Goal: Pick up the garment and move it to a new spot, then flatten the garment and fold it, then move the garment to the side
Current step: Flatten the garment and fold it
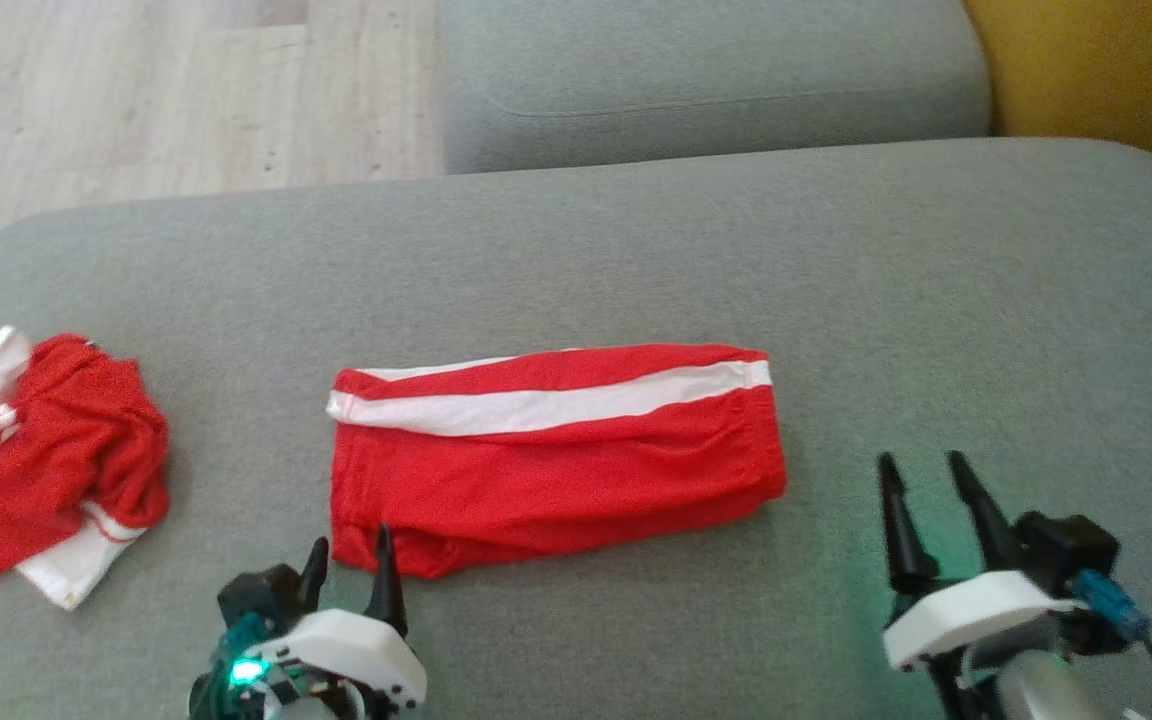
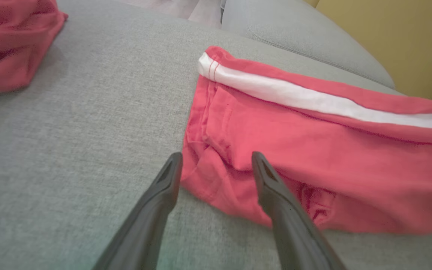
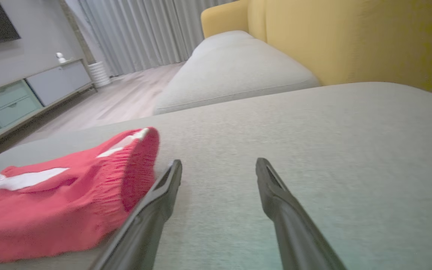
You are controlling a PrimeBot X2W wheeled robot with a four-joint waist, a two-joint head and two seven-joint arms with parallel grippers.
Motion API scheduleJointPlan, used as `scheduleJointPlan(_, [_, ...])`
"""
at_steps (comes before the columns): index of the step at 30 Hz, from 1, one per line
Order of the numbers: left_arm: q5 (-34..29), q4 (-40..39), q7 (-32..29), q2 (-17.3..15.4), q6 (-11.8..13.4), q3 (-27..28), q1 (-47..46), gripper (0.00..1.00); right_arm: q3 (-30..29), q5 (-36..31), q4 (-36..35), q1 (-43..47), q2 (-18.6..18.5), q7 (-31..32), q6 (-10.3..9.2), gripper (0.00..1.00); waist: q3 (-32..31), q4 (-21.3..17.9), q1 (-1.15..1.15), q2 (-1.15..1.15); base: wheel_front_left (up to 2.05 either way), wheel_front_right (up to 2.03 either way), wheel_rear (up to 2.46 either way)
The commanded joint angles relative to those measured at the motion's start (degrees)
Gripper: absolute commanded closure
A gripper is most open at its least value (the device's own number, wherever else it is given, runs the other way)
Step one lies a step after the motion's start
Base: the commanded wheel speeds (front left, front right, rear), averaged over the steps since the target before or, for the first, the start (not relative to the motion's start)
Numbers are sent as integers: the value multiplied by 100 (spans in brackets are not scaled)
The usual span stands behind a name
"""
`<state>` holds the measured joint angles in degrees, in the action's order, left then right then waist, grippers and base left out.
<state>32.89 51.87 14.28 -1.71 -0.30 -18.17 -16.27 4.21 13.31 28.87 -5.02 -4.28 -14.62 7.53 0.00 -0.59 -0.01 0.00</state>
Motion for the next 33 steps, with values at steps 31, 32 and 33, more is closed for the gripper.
scheduleJointPlan(31, [-401, -1359, 72, -117, 357, -595, 420, 0, 855, 1495, 2473, -1206, 115, -36, -4, 100, 445, 994, 1, 0, 0, 0, 0])
scheduleJointPlan(32, [-410, -1359, 72, -117, 353, -582, 432, 0, 710, 1501, 2433, -1214, 60, -36, -4, 100, 423, 957, 1, 0, 0, 0, 0])
scheduleJointPlan(33, [-417, -1358, 72, -117, 347, -571, 446, 0, 546, 1500, 2393, -1215, -21, -37, -4, 100, 396, 918, 1, 0, 0, 0, 0])
